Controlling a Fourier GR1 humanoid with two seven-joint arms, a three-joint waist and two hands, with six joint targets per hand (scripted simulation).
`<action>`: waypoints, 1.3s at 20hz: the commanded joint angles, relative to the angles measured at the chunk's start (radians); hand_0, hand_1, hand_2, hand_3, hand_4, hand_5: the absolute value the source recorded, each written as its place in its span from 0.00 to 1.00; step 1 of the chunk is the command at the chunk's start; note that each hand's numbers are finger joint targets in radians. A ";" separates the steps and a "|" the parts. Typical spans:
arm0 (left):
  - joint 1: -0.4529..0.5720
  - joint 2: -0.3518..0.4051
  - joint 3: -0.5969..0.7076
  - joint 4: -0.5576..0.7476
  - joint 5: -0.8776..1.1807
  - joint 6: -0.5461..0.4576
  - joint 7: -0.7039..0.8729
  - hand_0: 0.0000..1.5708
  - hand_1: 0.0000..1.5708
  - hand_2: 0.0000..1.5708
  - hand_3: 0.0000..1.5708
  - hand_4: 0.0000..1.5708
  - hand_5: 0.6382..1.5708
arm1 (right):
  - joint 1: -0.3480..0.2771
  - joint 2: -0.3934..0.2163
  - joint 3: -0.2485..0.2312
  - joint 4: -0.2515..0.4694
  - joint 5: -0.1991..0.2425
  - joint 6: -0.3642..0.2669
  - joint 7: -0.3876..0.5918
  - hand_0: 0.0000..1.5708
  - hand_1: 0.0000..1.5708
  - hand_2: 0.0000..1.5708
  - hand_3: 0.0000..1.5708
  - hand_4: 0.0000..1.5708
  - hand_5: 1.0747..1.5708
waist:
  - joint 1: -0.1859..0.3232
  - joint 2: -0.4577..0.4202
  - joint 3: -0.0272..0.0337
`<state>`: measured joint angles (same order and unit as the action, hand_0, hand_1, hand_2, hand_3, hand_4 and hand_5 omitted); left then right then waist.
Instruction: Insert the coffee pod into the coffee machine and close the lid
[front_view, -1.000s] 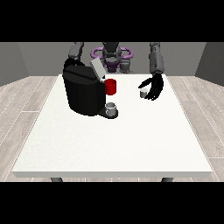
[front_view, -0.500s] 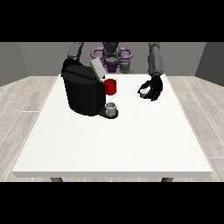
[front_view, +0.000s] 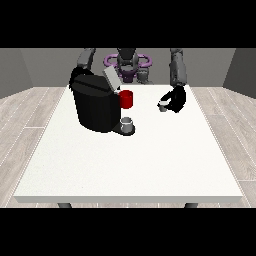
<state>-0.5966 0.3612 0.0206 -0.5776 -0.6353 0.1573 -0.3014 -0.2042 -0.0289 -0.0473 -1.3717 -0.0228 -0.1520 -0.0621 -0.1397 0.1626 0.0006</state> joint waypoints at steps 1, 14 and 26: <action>-0.070 0.033 0.000 -0.033 0.023 -0.122 -0.037 0.94 0.94 0.94 0.90 0.40 1.00 | 0.020 0.008 0.001 0.035 0.004 -0.003 -0.014 0.00 0.00 0.00 0.00 0.27 1.00 | 0.005 -0.043 -0.0005; -0.251 0.018 -0.003 -0.166 0.037 -0.317 0.058 0.81 0.81 0.85 0.82 0.35 1.00 | -0.027 -0.018 -0.055 0.190 -0.028 0.026 -0.078 0.00 0.00 0.00 0.00 0.28 1.00 | 0.033 -0.078 -0.0003; -0.431 0.024 0.072 -0.128 0.041 -0.330 0.221 0.79 0.79 0.82 0.79 0.33 1.00 | -0.107 0.015 0.015 0.101 -0.003 0.015 0.002 0.00 0.00 0.00 0.00 0.32 1.00 | -0.065 -0.050 -0.0004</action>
<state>-0.9584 0.4075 0.0724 -0.7087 -0.6134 -0.1368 -0.1582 -0.2730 -0.0218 -0.0403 -1.2725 -0.0353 -0.1231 -0.0811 -0.1982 0.1161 0.0001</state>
